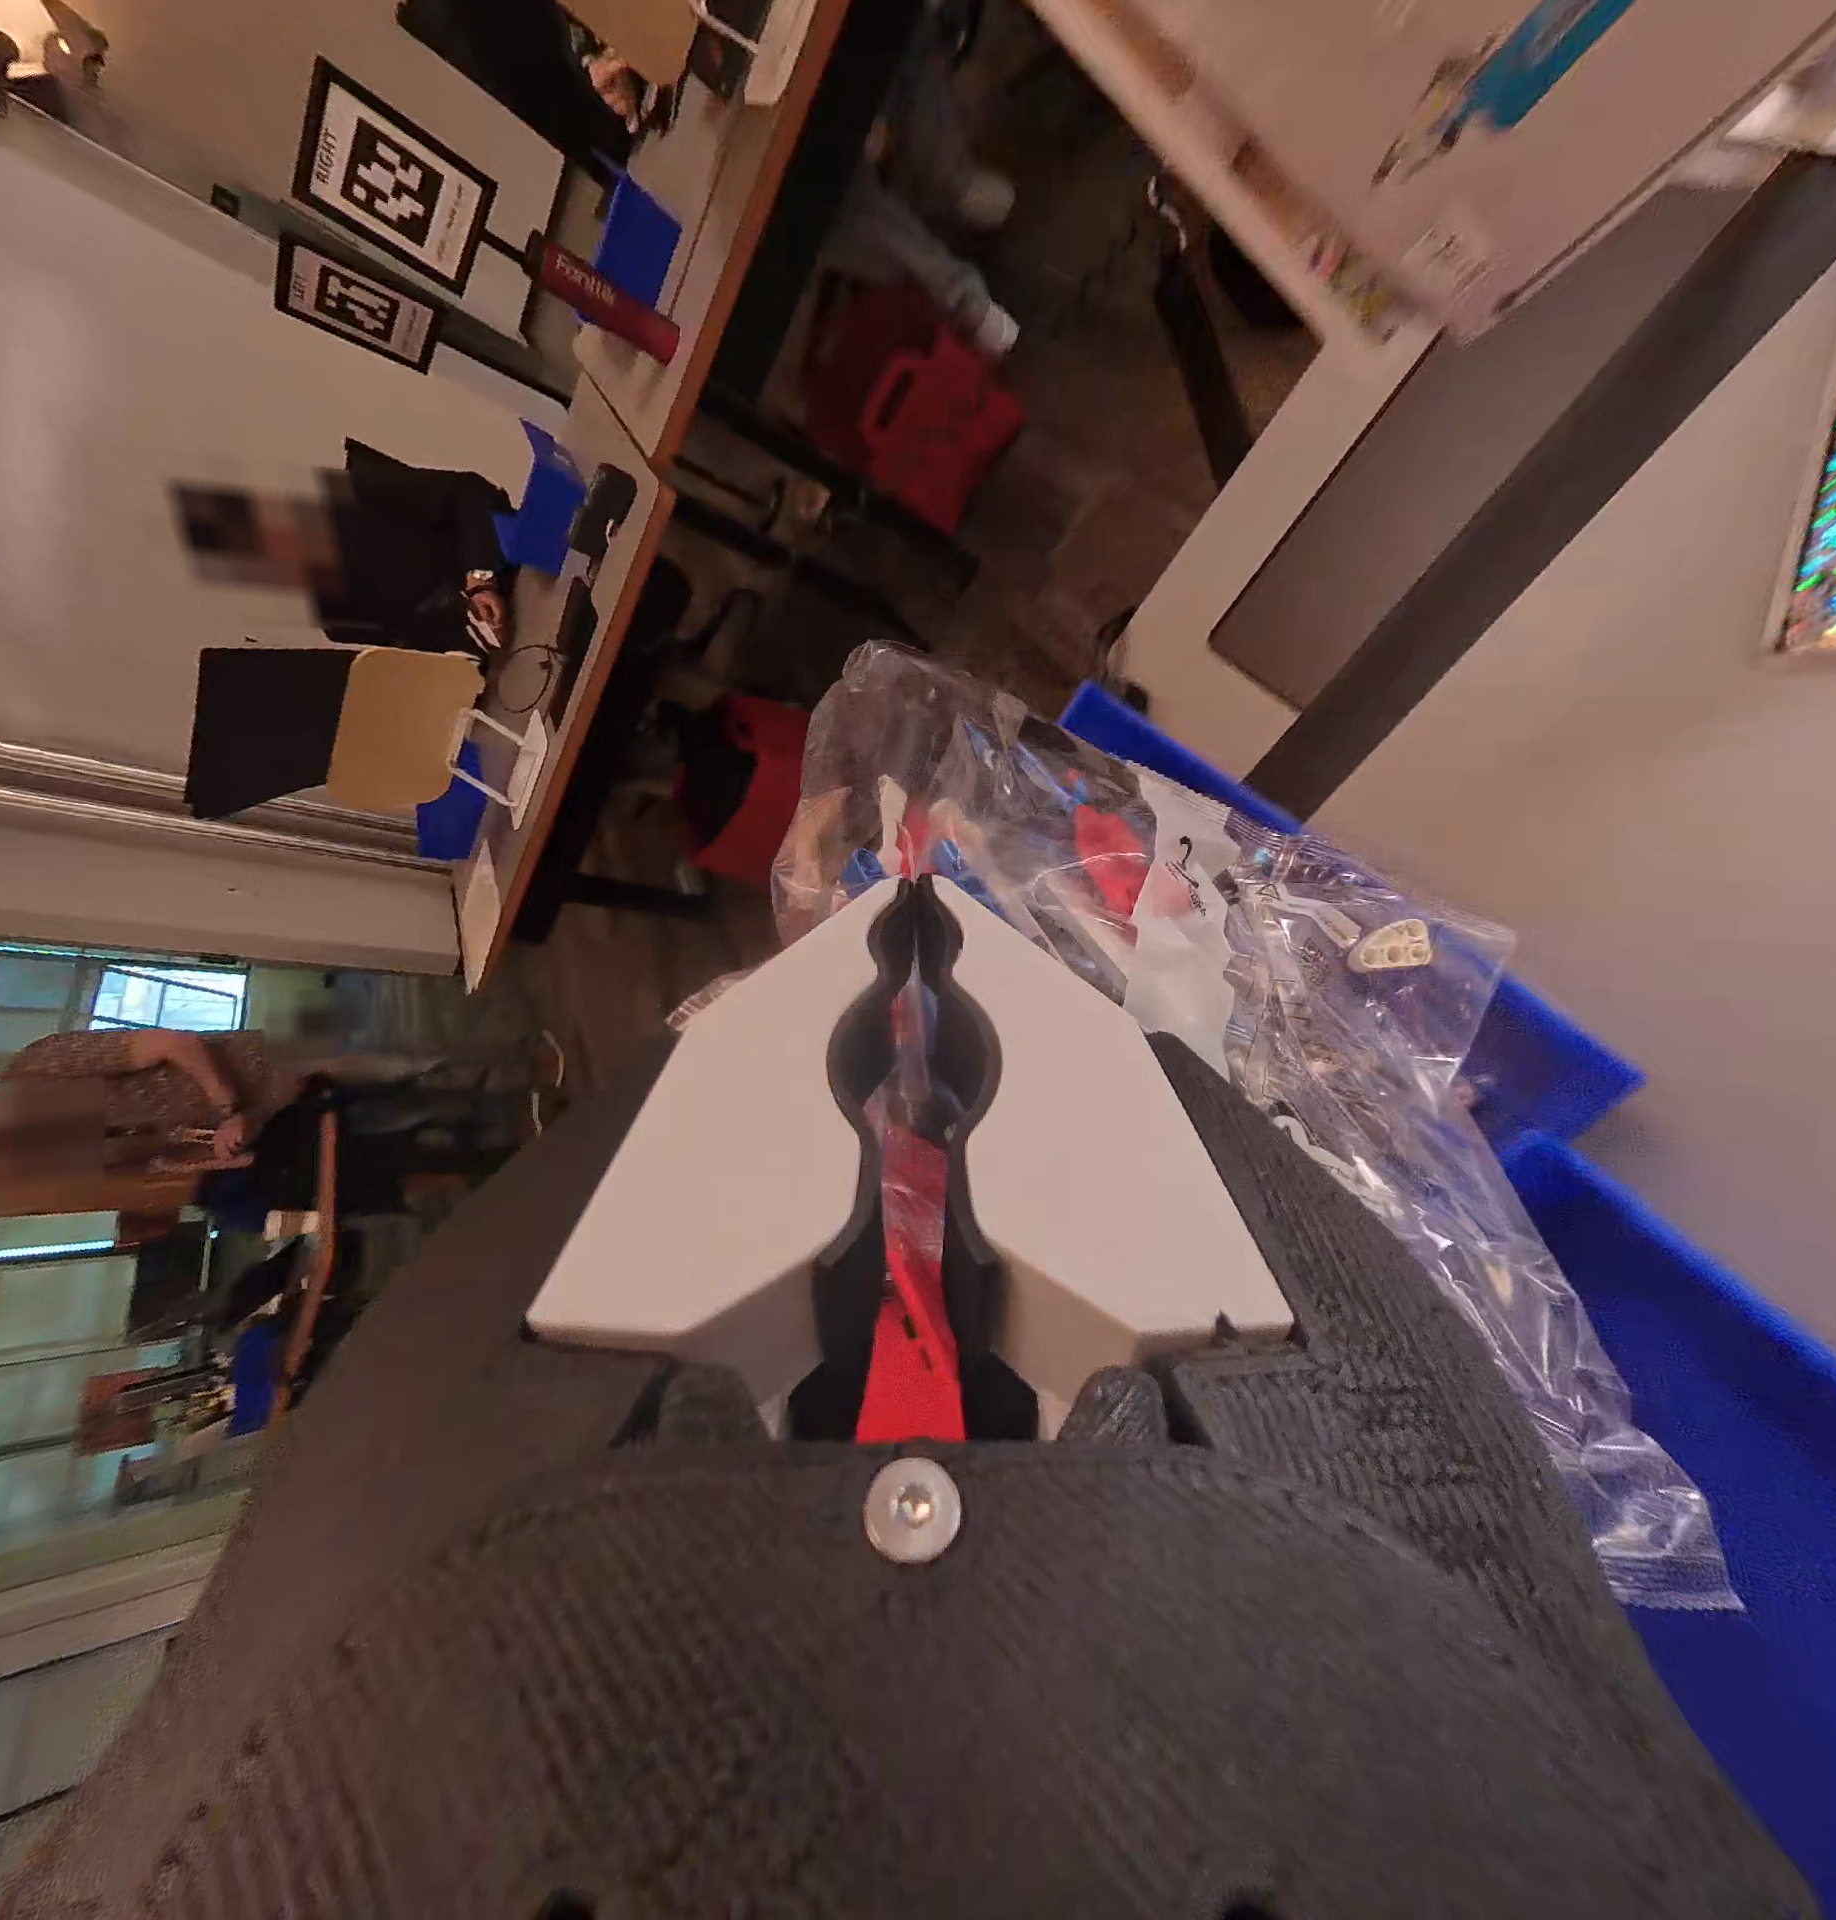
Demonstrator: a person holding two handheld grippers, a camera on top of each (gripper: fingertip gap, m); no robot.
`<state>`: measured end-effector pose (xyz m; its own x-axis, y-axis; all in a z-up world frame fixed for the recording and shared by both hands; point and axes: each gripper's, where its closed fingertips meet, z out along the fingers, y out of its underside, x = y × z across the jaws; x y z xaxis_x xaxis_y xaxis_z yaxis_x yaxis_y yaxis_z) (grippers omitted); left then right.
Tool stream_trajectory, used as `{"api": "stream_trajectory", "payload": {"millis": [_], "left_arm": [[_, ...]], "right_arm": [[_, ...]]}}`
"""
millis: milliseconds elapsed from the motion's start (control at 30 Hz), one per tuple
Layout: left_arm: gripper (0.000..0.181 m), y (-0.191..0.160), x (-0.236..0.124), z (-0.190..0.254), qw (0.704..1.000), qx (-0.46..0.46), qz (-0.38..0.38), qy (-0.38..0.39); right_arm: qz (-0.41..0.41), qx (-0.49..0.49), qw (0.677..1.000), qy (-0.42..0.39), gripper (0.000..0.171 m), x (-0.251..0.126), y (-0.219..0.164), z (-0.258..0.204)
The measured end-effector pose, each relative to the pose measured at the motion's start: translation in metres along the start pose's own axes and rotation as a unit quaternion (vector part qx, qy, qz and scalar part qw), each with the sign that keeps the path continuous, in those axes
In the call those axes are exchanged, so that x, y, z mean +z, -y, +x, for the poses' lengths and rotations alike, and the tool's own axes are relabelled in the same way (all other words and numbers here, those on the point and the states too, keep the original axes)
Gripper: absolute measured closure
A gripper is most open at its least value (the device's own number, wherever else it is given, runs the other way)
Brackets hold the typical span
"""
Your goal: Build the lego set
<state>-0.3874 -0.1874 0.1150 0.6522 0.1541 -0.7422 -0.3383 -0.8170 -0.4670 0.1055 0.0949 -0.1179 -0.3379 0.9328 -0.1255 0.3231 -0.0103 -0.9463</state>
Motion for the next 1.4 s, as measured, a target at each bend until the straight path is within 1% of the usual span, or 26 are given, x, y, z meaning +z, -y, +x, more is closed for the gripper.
{"api": "stream_trajectory", "payload": {"millis": [133,200,267,300,333,367,433,467,500,567,700,767,833,900,1033,1133,1167,1233,1300,1367,1400], "left_arm": [[0.181,-0.027,0.034,-0.019,1.0,0.021,-0.021,-0.007],[0.181,-0.036,0.054,-0.016,0.999,0.027,-0.012,-0.024],[0.181,-0.05,0.077,-0.011,0.999,0.033,-0.008,-0.023],[0.176,-0.056,0.088,-0.01,1.0,0.027,-0.003,-0.015],[0.173,-0.059,0.096,-0.011,1.0,0.014,0.005,-0.001],[0.175,-0.06,0.101,-0.014,1.0,-0.006,0.018,0.015],[0.166,-0.058,0.105,-0.019,0.996,-0.063,0.05,0.025],[0.155,-0.059,0.108,-0.017,0.993,-0.1,0.054,0.01],[0.142,-0.062,0.111,-0.012,0.989,-0.136,0.047,-0.013],[0.127,-0.075,0.117,0.0,0.981,-0.188,0.014,-0.049],[0.123,-0.1,0.125,0.03,0.967,-0.231,-0.041,-0.096],[0.118,-0.106,0.129,0.056,0.953,-0.264,-0.059,-0.14],[0.114,-0.091,0.126,0.095,0.927,-0.302,-0.049,-0.219],[0.11,-0.052,0.112,0.146,0.899,-0.307,-0.016,-0.312],[0.106,0.042,0.054,0.28,0.836,-0.23,0.044,-0.496],[0.103,0.103,0.009,0.376,0.765,-0.195,0.081,-0.609],[0.101,0.115,0.004,0.401,0.752,-0.183,0.083,-0.628],[0.101,0.137,0.007,0.44,0.737,-0.182,0.082,-0.646],[0.099,0.154,0.018,0.468,0.718,-0.206,0.067,-0.661],[0.092,0.164,0.028,0.493,0.697,-0.223,0.035,-0.68],[0.104,0.169,0.031,0.503,0.691,-0.226,0.029,-0.686]], "right_arm": [[0.002,0.005,1.0,-0.002,0.122,0.006,-0.003,0.003],[0.001,0.004,1.0,-0.002,0.122,0.008,-0.005,0.004],[0.002,0.005,1.0,-0.001,0.122,0.009,-0.006,0.005],[0.003,0.007,1.0,0.001,0.122,0.01,-0.006,0.005],[0.004,0.009,1.0,0.004,0.122,0.01,-0.006,0.005],[0.006,0.01,1.0,0.007,0.122,0.011,-0.006,0.004],[0.007,0.014,1.0,0.013,0.121,0.013,-0.006,0.004],[0.008,0.016,1.0,0.017,0.121,0.014,-0.006,0.004],[0.008,0.019,1.0,0.02,0.121,0.015,-0.007,0.004],[0.004,0.019,0.999,0.025,0.121,0.018,-0.009,0.003],[0.0,0.009,1.0,0.029,0.121,0.018,-0.011,-0.001],[0.004,0.006,1.0,0.03,0.121,0.016,-0.009,-0.004],[0.009,0.003,1.0,0.028,0.121,0.013,-0.007,-0.004],[0.015,0.004,0.999,0.03,0.121,0.012,-0.006,-0.005],[0.018,0.011,0.999,0.034,0.121,0.013,-0.007,-0.005],[0.019,0.015,0.999,0.039,0.119,0.015,-0.006,-0.006],[0.018,0.019,0.999,0.037,0.117,0.015,-0.006,-0.006],[0.015,0.031,0.999,0.025,0.11,0.014,-0.007,-0.002],[0.011,0.042,0.999,0.023,0.101,0.013,-0.008,-0.002],[-0.003,0.036,0.999,0.015,0.093,0.011,-0.012,-0.001],[-0.01,0.027,1.0,0.006,0.091,0.01,-0.014,0.0]]}}
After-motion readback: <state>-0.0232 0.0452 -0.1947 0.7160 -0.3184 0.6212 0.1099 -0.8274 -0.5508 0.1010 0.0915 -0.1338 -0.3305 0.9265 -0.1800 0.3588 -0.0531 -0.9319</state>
